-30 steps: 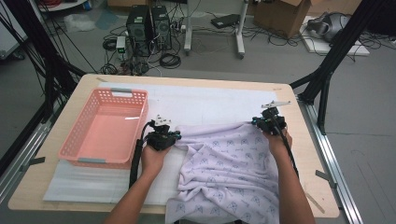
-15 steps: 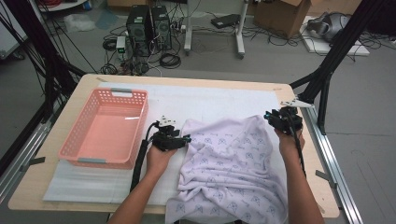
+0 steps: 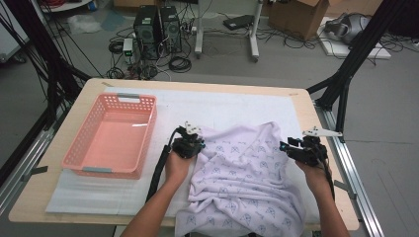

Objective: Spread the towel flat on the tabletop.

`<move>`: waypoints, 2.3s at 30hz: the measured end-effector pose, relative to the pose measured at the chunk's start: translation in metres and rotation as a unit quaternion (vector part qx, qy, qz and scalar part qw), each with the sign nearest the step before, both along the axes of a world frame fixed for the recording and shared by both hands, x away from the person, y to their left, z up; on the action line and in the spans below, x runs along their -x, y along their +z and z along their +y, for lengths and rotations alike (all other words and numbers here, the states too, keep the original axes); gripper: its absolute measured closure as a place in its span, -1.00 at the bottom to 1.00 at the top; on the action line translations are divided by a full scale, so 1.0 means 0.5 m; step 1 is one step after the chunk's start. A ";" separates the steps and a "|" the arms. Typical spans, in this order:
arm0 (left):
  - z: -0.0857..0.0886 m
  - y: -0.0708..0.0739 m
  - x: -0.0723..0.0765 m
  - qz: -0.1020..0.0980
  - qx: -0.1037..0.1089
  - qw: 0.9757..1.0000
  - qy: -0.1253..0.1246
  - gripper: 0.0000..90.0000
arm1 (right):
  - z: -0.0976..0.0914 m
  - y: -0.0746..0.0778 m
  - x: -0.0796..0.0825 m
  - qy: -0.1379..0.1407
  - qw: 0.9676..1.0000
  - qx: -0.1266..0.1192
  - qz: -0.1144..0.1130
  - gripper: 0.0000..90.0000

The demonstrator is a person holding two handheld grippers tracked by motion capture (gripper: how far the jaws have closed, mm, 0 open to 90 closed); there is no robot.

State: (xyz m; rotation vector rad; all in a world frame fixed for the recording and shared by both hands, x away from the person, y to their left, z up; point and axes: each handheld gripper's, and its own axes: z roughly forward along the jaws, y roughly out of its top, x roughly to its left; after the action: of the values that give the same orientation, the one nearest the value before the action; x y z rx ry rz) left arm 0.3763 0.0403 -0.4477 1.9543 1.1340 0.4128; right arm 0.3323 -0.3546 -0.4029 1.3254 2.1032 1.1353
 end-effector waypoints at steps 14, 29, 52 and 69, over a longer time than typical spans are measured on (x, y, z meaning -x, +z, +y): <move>0.050 0.002 -0.008 -0.012 0.073 0.997 0.036 0.14 | 0.006 -0.033 0.021 -0.008 1.000 -0.010 0.017 0.23; 0.071 0.027 0.043 -0.034 0.072 0.997 -0.001 0.00 | 0.056 -0.070 -0.042 0.018 0.994 0.081 0.066 0.96; -0.030 0.000 0.089 0.004 -0.014 0.996 -0.087 -0.01 | -0.013 -0.008 -0.031 -0.089 0.996 0.016 -0.017 0.45; 0.040 0.000 -0.013 -0.027 -0.002 0.999 0.047 0.81 | -0.009 -0.038 0.045 -0.006 1.000 0.002 0.011 0.32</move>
State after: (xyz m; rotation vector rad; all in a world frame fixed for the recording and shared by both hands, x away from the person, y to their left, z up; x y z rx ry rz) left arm 0.3828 0.0603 -0.4476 1.8872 1.1929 0.5156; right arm 0.3098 -0.3588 -0.4219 1.3534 2.1077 1.1165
